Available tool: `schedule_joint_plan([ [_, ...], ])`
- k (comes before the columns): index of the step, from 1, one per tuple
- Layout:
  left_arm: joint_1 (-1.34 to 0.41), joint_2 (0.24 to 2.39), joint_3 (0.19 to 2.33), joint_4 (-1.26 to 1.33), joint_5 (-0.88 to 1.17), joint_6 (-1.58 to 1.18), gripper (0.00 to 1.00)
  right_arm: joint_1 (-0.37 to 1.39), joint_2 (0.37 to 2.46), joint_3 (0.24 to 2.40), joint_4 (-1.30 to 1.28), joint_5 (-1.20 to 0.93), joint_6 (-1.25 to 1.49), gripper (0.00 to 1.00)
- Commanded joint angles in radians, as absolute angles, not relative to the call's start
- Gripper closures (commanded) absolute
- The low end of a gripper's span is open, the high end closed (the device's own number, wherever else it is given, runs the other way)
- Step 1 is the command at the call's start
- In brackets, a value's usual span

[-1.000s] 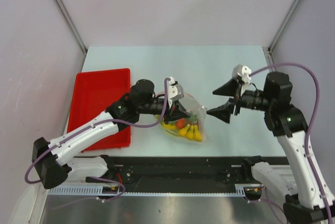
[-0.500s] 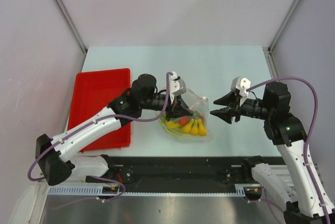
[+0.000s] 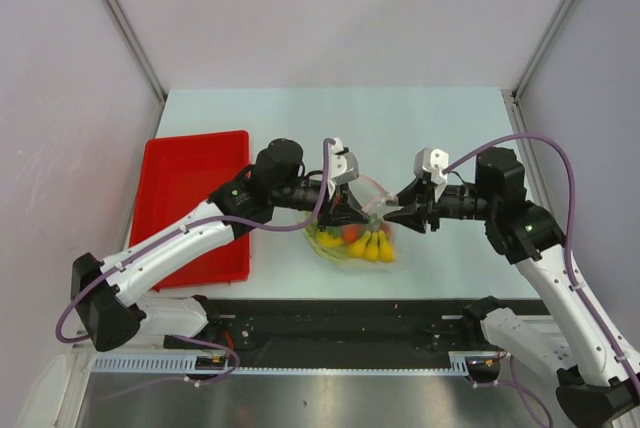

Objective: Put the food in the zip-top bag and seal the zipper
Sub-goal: Zip the zipper food storage bag at the center of the board.

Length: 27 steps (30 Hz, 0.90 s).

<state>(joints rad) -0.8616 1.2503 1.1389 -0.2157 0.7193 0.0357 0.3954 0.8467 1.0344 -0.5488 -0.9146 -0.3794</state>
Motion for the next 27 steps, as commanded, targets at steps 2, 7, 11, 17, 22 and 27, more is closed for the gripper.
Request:
schedule_joint_plan([
  [2, -0.865, 1.255, 1.195, -0.201, 0.752, 0.069, 1.0, 0.466, 0.853, 1.046, -0.522, -0.858, -0.433, 0.79],
  [7, -0.861, 1.223, 1.209, -0.287, 0.71, 0.167, 0.97, 0.472, 0.847, 1.045, -0.511, -0.796, -0.432, 1.0],
  [11, -0.856, 1.172, 1.262, -0.367, 0.625, 0.296, 0.72, 0.471, 0.838, 1.043, -0.514, -0.788, -0.436, 1.0],
  [17, -0.859, 1.186, 1.399, -0.439, 0.58, 0.446, 0.41, 0.465, 0.818, 1.037, -0.502, -0.787, -0.43, 1.0],
  [22, -0.888, 1.27, 1.489, -0.46, 0.614, 0.472, 0.32, 0.466, 0.815, 1.032, -0.483, -0.787, -0.403, 1.0],
  [27, -0.934, 1.345, 1.529, -0.451, 0.623, 0.48, 0.33, 0.468, 0.811, 1.029, -0.468, -0.787, -0.385, 1.0],
])
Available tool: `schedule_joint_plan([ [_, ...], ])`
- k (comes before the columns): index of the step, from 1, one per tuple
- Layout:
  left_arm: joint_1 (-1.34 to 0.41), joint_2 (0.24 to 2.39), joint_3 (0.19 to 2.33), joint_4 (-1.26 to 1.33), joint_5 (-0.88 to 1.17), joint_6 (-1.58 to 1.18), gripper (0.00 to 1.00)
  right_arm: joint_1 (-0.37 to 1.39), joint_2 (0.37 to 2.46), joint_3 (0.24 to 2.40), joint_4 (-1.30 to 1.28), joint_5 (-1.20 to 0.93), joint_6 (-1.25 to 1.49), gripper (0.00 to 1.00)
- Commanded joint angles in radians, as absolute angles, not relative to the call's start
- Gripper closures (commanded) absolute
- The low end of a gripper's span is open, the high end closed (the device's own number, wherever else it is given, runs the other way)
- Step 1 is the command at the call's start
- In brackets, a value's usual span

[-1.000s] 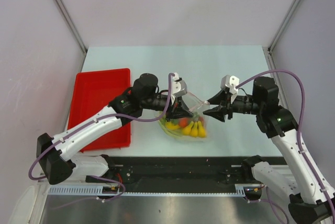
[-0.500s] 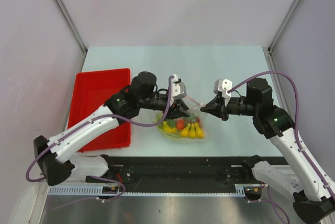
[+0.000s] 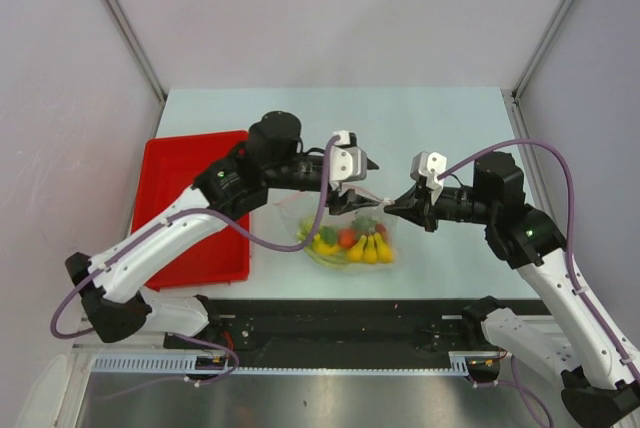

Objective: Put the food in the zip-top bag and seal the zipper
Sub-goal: Zip the zipper food storage bag at the center of the board.

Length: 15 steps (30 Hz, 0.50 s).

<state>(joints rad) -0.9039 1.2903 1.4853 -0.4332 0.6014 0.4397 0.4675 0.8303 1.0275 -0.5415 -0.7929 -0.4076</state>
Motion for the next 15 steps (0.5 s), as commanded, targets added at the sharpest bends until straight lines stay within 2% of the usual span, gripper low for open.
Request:
schedule_joint_plan([
  [1, -0.936, 1.356, 1.552, -0.462, 0.636, 0.48, 0.37, 0.466, 0.813, 1.032, -0.468, -0.785, -0.38, 1.0],
  [6, -0.946, 1.413, 1.603, -0.545, 0.667, 0.48, 0.44, 0.466, 0.802, 1.025, -0.463, -0.775, -0.362, 1.0],
  [15, -0.946, 1.433, 1.6, -0.535, 0.68, 0.491, 0.77, 0.463, 0.792, 1.02, -0.448, -0.77, -0.348, 1.0],
])
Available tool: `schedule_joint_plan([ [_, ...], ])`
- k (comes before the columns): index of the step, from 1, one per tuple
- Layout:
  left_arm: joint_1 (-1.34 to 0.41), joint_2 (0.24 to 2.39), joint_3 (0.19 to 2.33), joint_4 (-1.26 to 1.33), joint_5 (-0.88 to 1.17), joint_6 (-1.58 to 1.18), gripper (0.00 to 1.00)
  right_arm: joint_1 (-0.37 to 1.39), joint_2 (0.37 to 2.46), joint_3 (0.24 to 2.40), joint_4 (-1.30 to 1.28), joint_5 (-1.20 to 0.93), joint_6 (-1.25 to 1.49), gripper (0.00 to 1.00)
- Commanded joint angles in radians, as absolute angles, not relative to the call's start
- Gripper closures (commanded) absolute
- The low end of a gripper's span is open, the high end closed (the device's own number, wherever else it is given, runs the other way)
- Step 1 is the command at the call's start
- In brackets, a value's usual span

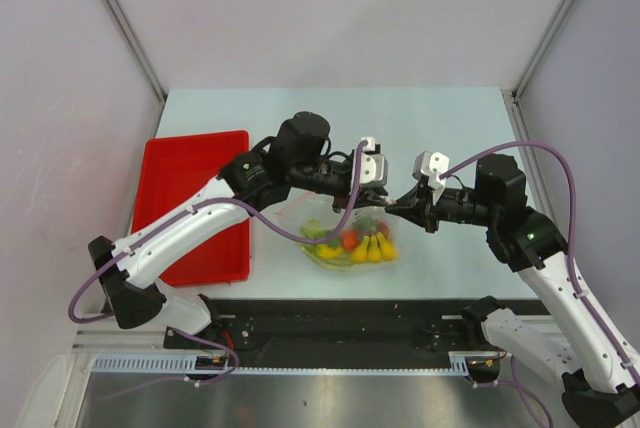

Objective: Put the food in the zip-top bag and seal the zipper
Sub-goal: Zip the zipper food storage bag at the center of the board.

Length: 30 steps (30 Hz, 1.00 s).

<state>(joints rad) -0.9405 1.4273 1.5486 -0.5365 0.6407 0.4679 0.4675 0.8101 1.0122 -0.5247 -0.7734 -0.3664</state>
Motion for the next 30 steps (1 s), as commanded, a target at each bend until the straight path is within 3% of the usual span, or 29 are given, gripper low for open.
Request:
schedule_joint_plan([
  [1, -0.946, 1.431, 1.595, -0.534, 0.681, 0.491, 0.78, 0.463, 0.792, 1.019, -0.448, -0.77, -0.345, 1.0],
  [5, -0.946, 1.434, 1.588, -0.515, 0.701, 0.466, 0.8, 0.463, 0.788, 1.012, -0.439, -0.77, -0.333, 1.0],
  [11, -0.942, 1.425, 1.563, -0.563, 0.666, 0.477, 0.97, 0.431, 0.766, 1.005, -0.419, -0.767, -0.311, 1.0],
  [30, -0.815, 1.336, 1.437, -0.689, 0.623, 0.511, 1.0, 0.288, 0.735, 0.996, -0.39, -0.836, -0.226, 1.0],
])
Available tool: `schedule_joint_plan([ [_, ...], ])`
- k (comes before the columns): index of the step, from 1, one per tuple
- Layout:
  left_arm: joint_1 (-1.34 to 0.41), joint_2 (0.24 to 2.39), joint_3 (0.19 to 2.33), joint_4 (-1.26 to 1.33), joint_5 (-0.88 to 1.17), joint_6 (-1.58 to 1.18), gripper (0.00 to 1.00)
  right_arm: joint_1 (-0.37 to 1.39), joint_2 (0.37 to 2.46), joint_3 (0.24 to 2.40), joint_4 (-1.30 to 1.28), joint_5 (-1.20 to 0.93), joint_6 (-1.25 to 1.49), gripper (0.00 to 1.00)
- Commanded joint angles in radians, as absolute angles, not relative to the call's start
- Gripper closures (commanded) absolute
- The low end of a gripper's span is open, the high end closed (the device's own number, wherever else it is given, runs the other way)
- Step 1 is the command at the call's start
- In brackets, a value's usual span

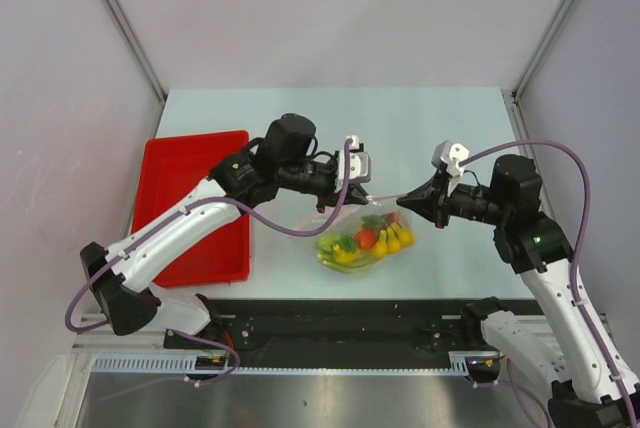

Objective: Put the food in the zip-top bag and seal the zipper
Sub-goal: Zip the zipper food storage bag at the center of the board, then place the zipper food storage bag at the center of the board.

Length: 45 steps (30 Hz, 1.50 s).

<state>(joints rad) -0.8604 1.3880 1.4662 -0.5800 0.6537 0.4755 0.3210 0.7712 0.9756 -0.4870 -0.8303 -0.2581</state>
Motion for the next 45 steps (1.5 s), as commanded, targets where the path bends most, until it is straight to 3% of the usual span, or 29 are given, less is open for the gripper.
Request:
schedule_joint_plan([
  [1, -0.808, 1.321, 1.431, -0.704, 0.615, 0.518, 1.0, 0.273, 0.735, 0.993, -0.387, -0.836, -0.219, 1.0],
  [21, -0.456, 1.126, 1.355, -0.994, 0.548, 0.753, 1.0, 0.107, 0.744, 1.008, -0.359, -0.828, -0.183, 1.0],
  [28, -0.426, 1.169, 1.365, -0.798, 0.522, 0.641, 1.0, 0.106, 0.863, 1.009, -0.201, -0.828, -0.187, 1.0],
  [37, -0.397, 1.439, 1.647, -0.506, 0.425, 0.561, 1.0, 0.094, 1.222, 1.204, 0.165, -0.781, -0.242, 1.0],
  [41, -0.388, 1.517, 1.753, -0.472, 0.426, 0.578, 1.0, 0.094, 1.302, 1.279, 0.195, -0.796, -0.291, 1.0],
  [45, -0.387, 1.51, 1.674, -0.553, 0.549, 0.659, 1.0, 0.101, 1.305, 1.221, 0.083, -0.868, -0.415, 1.0],
])
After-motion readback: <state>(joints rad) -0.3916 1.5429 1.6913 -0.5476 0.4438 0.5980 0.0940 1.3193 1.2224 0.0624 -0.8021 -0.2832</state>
